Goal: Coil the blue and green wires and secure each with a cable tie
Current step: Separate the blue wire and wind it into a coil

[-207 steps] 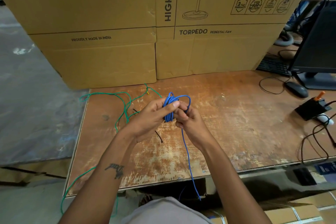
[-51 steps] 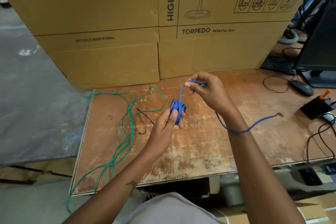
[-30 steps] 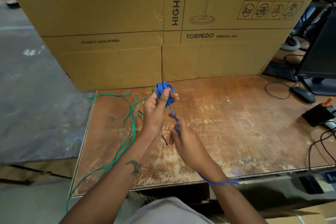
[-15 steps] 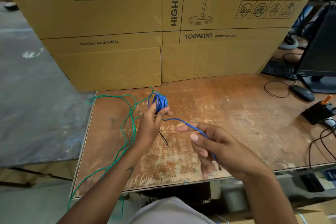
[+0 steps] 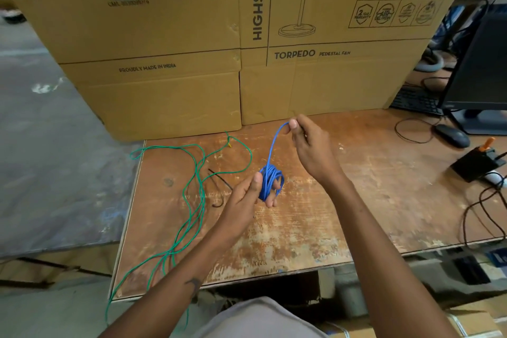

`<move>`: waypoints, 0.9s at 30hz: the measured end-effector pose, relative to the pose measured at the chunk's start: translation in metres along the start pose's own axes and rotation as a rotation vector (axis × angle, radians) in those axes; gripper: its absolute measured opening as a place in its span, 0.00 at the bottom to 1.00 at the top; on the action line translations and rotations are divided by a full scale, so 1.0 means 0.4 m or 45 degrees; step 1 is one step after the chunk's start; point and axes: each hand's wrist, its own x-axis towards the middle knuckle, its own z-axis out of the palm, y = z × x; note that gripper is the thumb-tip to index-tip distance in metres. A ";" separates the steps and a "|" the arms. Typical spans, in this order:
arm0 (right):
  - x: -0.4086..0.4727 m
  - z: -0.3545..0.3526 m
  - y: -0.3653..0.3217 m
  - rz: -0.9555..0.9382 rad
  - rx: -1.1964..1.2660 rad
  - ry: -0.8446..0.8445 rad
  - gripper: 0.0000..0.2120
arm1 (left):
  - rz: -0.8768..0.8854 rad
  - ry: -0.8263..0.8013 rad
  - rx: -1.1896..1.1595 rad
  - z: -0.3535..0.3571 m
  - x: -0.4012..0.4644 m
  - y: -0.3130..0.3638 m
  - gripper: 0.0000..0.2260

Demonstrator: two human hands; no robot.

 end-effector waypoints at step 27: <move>-0.262 0.030 -0.126 -0.063 -0.546 -0.396 0.13 | 0.132 0.261 0.281 -0.039 0.085 -0.002 0.06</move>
